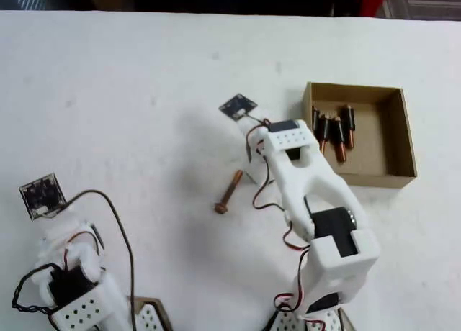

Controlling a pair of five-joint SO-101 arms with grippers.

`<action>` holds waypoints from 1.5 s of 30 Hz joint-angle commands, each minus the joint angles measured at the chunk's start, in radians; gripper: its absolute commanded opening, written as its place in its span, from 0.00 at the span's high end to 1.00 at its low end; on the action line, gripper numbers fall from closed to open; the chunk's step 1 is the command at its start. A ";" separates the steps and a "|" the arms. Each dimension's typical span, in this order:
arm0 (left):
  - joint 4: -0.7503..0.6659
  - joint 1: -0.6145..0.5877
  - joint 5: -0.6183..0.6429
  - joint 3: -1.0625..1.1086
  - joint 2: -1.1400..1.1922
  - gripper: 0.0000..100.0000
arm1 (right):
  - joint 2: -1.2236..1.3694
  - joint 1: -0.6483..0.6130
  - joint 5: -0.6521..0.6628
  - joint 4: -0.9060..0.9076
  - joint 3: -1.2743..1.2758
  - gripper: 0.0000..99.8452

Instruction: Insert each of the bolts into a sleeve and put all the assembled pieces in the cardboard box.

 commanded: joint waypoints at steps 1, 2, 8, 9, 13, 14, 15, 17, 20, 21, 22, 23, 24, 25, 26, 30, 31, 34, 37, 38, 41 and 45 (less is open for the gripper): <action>-0.017 -0.004 -0.005 -0.003 -0.010 0.98 | 0.001 -0.010 0.015 0.005 -0.025 0.93; -0.017 -0.004 -0.005 -0.003 -0.010 0.98 | 0.001 -0.010 0.015 0.005 -0.025 0.96; -0.017 -0.004 -0.005 -0.003 -0.010 0.98 | -0.010 -0.004 0.014 0.010 -0.025 0.98; -0.017 -0.004 -0.005 -0.003 -0.010 0.98 | -0.022 -0.004 0.014 0.019 -0.032 0.98; -0.015 -0.004 -0.005 -0.003 -0.010 0.98 | -0.124 -0.010 0.008 0.136 -0.098 0.98; -0.015 -0.004 -0.005 -0.003 -0.010 0.98 | -0.157 -0.010 0.006 0.170 -0.118 0.98; -0.015 -0.004 -0.005 -0.003 -0.010 0.98 | -0.193 -0.010 0.006 0.200 -0.137 0.98; -0.015 -0.004 -0.005 -0.003 -0.010 0.98 | -0.262 -0.010 0.006 0.249 -0.170 0.98; -0.015 -0.004 -0.005 -0.003 -0.010 0.98 | -0.371 -0.012 0.006 0.315 -0.206 0.98; -0.015 -0.004 -0.005 -0.003 -0.010 0.98 | -0.407 -0.012 0.006 0.335 -0.213 0.98; -0.015 -0.004 -0.005 -0.003 -0.010 0.98 | -0.446 -0.012 0.006 0.354 -0.218 0.98; -0.015 -0.004 -0.005 -0.003 -0.010 0.98 | -0.486 -0.012 0.006 0.372 -0.219 0.98; -0.015 -0.004 -0.005 -0.003 -0.010 0.98 | -0.526 -0.012 0.006 0.387 -0.219 0.98; -0.015 -0.004 -0.005 -0.003 -0.010 0.98 | -0.567 -0.012 0.006 0.401 -0.218 0.98; -0.015 -0.004 -0.005 -0.003 -0.010 0.98 | -0.605 -0.012 0.006 0.412 -0.216 0.98; -0.015 -0.004 -0.005 -0.003 -0.010 0.98 | -0.748 -0.012 0.006 0.460 -0.215 0.98; -0.015 -0.004 -0.005 -0.003 -0.010 0.98 | -0.780 -0.012 0.006 0.469 -0.215 0.98; -0.015 -0.004 -0.005 -0.003 -0.010 0.98 | -0.865 -0.012 0.006 0.509 -0.213 0.98; -0.015 -0.004 -0.005 -0.003 -0.010 0.98 | -0.941 -0.012 0.006 0.547 -0.212 0.98; -0.015 -0.004 -0.005 -0.003 -0.010 0.98 | -0.964 -0.012 0.006 0.553 -0.206 0.98; -0.015 -0.004 -0.005 -0.003 -0.010 0.98 | -1.033 -0.012 0.006 0.549 -0.137 0.98; -0.015 -0.004 -0.005 -0.003 -0.008 0.98 | -1.139 -0.010 0.006 0.493 0.008 0.98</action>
